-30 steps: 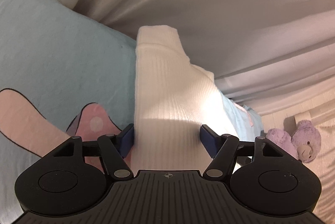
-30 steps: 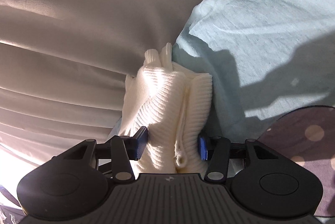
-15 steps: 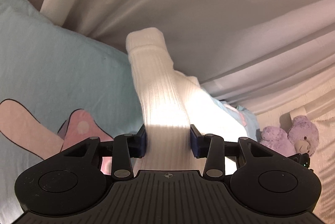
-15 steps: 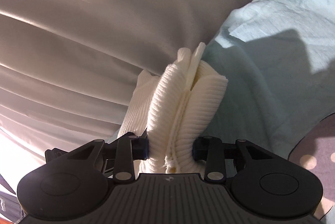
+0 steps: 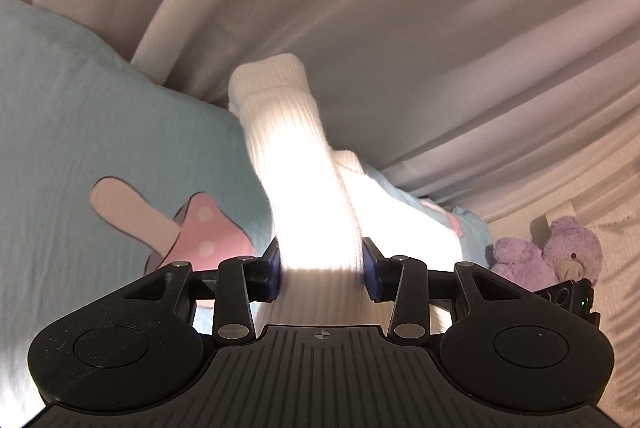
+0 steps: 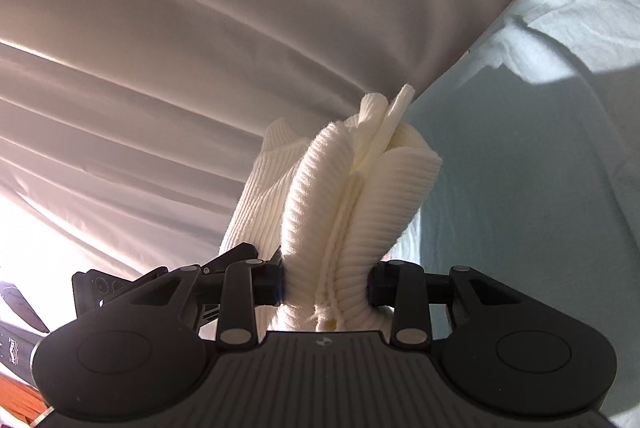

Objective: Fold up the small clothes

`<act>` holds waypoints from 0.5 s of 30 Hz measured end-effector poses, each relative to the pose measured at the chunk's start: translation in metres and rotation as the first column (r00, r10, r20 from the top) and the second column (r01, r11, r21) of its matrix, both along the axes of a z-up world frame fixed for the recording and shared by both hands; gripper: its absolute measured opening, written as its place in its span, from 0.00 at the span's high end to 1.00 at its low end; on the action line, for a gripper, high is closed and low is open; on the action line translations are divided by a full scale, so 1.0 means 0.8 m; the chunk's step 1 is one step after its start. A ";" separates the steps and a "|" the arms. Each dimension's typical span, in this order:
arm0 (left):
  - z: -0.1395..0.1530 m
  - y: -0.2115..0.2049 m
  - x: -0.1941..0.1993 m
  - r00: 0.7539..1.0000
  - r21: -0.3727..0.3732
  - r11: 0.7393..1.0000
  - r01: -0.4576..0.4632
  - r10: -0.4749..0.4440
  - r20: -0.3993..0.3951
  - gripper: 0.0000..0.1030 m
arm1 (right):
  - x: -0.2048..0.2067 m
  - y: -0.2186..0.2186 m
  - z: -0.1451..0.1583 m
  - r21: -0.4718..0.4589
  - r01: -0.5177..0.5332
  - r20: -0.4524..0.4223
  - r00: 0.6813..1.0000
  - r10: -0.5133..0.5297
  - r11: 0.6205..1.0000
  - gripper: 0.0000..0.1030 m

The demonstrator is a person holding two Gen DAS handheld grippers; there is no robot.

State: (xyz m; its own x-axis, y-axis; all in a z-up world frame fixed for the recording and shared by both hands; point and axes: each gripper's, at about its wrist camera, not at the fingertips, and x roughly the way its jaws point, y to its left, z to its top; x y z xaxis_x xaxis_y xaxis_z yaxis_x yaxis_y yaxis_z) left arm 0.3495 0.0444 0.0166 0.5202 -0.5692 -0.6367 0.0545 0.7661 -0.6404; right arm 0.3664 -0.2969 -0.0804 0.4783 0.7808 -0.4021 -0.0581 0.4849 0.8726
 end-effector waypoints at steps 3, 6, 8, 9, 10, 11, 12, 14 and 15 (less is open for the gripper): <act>0.000 0.021 -0.019 1.000 0.003 1.000 -0.024 0.024 -0.008 0.58 | -0.006 0.021 0.000 0.001 -0.038 -0.009 0.999 0.038 0.999 0.68; -0.005 0.043 -0.035 0.998 0.009 0.999 -0.052 0.052 -0.019 0.58 | -0.014 0.039 0.002 0.009 -0.067 -0.027 0.997 0.067 0.998 0.68; -0.008 0.054 -0.043 0.998 0.019 0.998 -0.067 0.068 -0.019 0.58 | -0.016 0.053 -0.002 0.015 -0.083 -0.039 0.996 0.084 0.996 0.68; -0.010 0.059 -0.047 0.997 0.025 0.997 -0.073 0.074 -0.020 0.58 | -0.015 0.059 -0.005 0.018 -0.090 -0.047 0.995 0.090 0.996 0.68; -0.012 0.063 -0.051 0.997 0.034 0.997 -0.076 0.076 -0.020 0.58 | -0.015 0.065 -0.007 0.018 -0.097 -0.052 0.994 0.098 0.995 0.68; -0.014 0.066 -0.055 0.997 0.046 0.996 -0.077 0.078 -0.019 0.58 | -0.012 0.070 -0.011 0.020 -0.100 -0.061 0.993 0.101 0.995 0.68; -0.016 0.069 -0.059 0.996 0.057 0.995 -0.080 0.082 -0.021 0.58 | -0.011 0.075 -0.015 0.020 -0.105 -0.072 0.992 0.106 0.994 0.68; -0.024 0.074 -0.067 0.996 0.083 0.993 -0.085 0.088 -0.023 0.57 | -0.008 0.085 -0.022 0.006 -0.117 -0.084 0.990 0.117 0.993 0.68; -0.029 0.076 -0.070 0.995 0.099 0.991 -0.092 0.095 -0.025 0.56 | -0.009 0.087 -0.028 -0.003 -0.120 -0.093 0.988 0.119 0.993 0.67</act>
State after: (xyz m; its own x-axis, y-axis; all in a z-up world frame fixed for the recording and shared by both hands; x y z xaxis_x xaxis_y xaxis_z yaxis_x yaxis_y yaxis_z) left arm 0.2936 0.1050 -0.0066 0.5484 -0.4535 -0.7026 -0.0377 0.8259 -0.5625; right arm 0.3594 -0.2276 -0.1027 0.3420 0.8264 -0.4473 -0.0353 0.4870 0.8727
